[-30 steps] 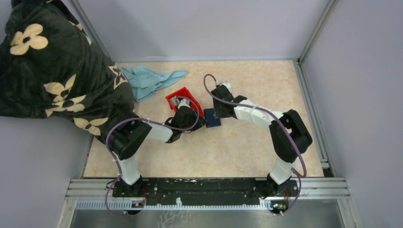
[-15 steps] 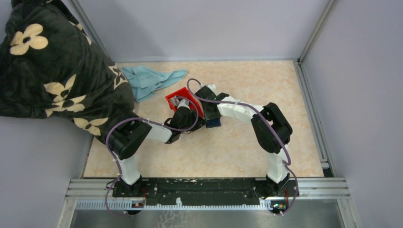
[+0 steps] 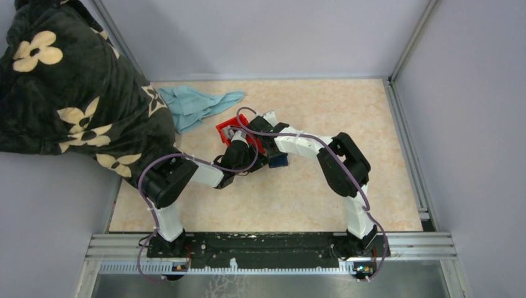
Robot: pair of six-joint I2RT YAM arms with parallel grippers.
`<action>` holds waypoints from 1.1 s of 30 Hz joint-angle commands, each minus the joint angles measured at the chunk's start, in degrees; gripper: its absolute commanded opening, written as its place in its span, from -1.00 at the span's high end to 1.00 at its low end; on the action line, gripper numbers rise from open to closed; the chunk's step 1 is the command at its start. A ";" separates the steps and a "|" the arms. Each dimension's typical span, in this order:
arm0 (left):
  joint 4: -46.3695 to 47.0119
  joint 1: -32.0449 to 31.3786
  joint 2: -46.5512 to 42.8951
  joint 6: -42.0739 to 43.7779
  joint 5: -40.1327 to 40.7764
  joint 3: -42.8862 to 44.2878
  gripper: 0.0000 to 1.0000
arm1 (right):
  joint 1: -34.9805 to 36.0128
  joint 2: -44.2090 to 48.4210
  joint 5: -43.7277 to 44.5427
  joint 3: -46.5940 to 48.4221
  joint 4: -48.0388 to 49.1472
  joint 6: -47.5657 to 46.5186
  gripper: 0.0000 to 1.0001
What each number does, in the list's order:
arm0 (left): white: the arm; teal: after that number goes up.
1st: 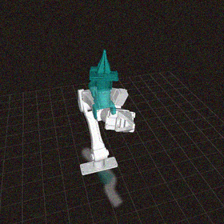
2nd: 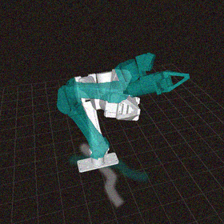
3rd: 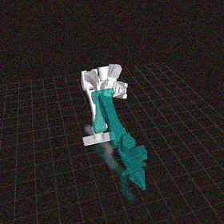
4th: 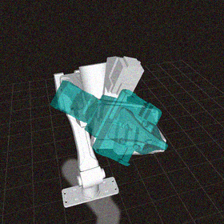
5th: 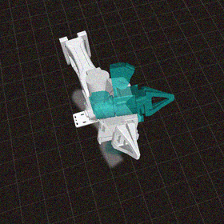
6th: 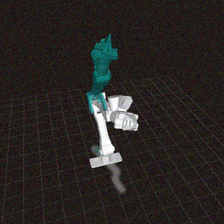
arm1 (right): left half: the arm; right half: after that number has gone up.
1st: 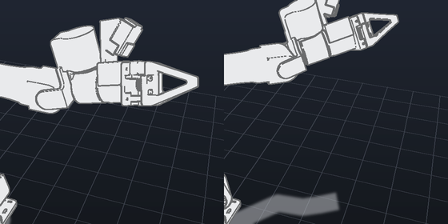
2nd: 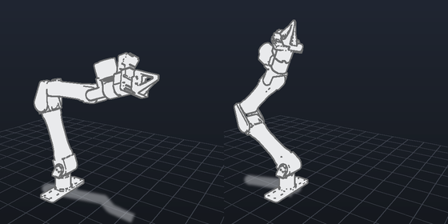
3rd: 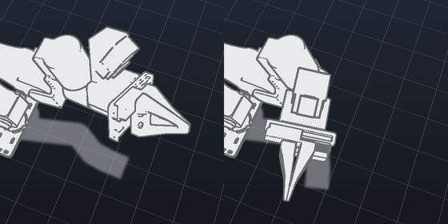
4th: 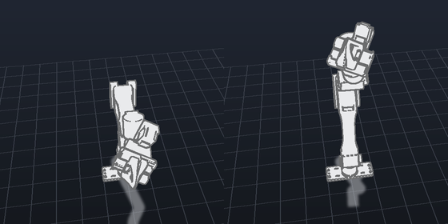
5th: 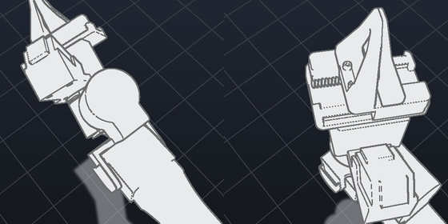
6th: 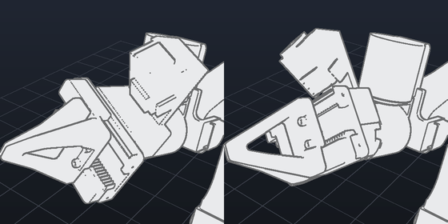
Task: Put the credit cards into the card holder
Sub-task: Close the card holder at the center of the board.
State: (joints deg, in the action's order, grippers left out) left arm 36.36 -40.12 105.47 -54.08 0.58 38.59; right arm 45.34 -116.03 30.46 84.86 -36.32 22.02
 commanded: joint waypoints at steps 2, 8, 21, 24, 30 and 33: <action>-15.81 -0.05 4.74 3.65 -0.58 -4.12 0.49 | 1.24 -0.80 4.59 2.15 -1.39 -1.16 0.33; -15.44 -0.05 4.92 3.47 -0.58 -4.31 0.49 | 1.67 -0.92 6.02 1.93 -2.26 -1.11 0.57; -15.44 -0.05 4.87 3.29 -0.25 -4.60 0.48 | 3.28 0.56 8.20 1.34 -2.80 -0.69 0.89; -15.44 -0.05 5.05 3.48 -0.14 -4.53 0.48 | 3.36 1.27 8.11 0.83 -2.35 -0.27 1.00; -15.50 0.00 5.41 3.64 -0.40 -4.05 0.48 | 3.35 3.39 6.19 -0.85 -0.60 0.30 1.00; -15.53 -0.07 5.41 3.66 -0.42 -4.09 0.48 | 3.37 4.35 4.77 -1.78 0.67 0.26 1.00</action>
State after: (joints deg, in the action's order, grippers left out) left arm 37.78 -40.07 105.75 -54.11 0.38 38.00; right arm 47.83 -116.16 36.49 84.05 -37.82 21.63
